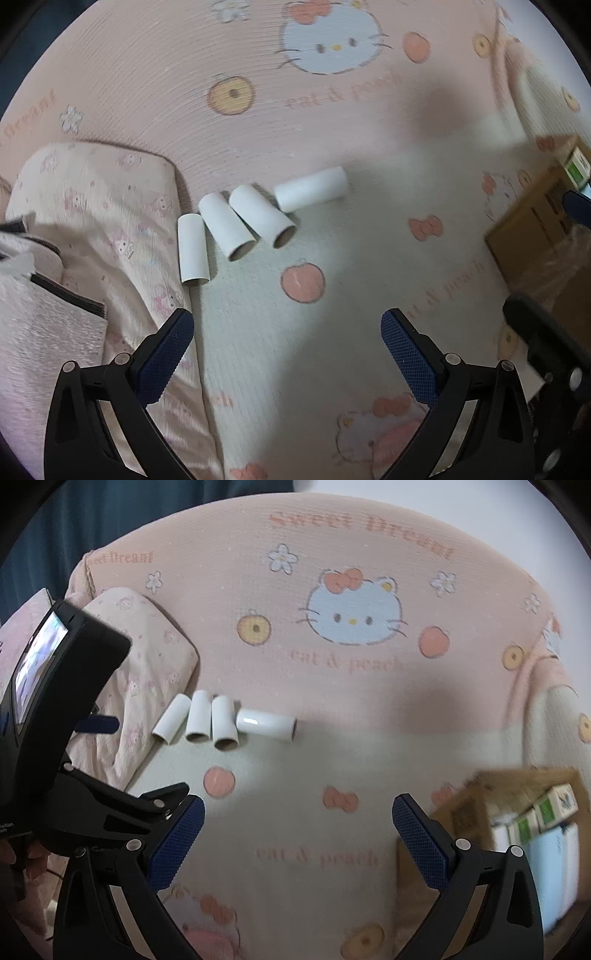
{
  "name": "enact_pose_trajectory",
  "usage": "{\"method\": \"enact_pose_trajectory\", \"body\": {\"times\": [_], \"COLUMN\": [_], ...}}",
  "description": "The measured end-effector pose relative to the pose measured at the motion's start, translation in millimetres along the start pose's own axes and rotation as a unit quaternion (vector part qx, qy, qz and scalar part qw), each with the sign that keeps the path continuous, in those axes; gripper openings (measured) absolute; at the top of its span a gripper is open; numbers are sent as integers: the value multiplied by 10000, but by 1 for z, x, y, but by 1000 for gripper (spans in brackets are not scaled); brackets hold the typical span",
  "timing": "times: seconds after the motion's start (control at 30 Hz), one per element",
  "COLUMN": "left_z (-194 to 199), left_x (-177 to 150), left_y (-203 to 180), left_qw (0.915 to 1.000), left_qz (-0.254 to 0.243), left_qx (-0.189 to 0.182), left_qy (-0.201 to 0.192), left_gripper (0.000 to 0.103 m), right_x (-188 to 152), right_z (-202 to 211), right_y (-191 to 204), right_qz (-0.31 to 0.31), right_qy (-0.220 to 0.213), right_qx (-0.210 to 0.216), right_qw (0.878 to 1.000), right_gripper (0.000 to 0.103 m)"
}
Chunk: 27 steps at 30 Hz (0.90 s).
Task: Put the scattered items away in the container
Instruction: 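Move both tools toward the white cardboard tubes on the sheet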
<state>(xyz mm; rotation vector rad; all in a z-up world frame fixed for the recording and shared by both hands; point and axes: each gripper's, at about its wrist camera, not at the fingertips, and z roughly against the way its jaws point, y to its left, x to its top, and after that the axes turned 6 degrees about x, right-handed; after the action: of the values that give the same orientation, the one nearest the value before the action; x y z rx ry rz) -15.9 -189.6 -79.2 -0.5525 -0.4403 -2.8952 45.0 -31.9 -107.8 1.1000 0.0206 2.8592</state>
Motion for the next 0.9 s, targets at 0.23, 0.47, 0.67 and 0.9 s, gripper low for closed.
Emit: {"method": "enact_pose_trajectory", "body": {"times": [0.23,0.47,0.67,0.9], "left_z": [-50,-62,-60,-73], "left_x": [-20,-23,-4,10], "left_y": [28,46,57,59], "left_qw": [9973,9927,9913,9854], "left_qz": [597,816,694,873], "left_qx": [-406,-836,-825,-1280], "left_qy": [-129,-289,-754,-703], "left_gripper": [92,92,92,92], "right_x": [-4,-4,7,24], "right_z": [-44,-54,-61,-96], "right_y": [17,31,61,57], "right_qz": [554,1355,3385,3853], "right_qy": [-335,516,821,1274], "right_qx": [-199,-632,-1473,-1224], "right_qw": [9977,9874,9257,9057], "right_gripper": [102,102,102,102]}}
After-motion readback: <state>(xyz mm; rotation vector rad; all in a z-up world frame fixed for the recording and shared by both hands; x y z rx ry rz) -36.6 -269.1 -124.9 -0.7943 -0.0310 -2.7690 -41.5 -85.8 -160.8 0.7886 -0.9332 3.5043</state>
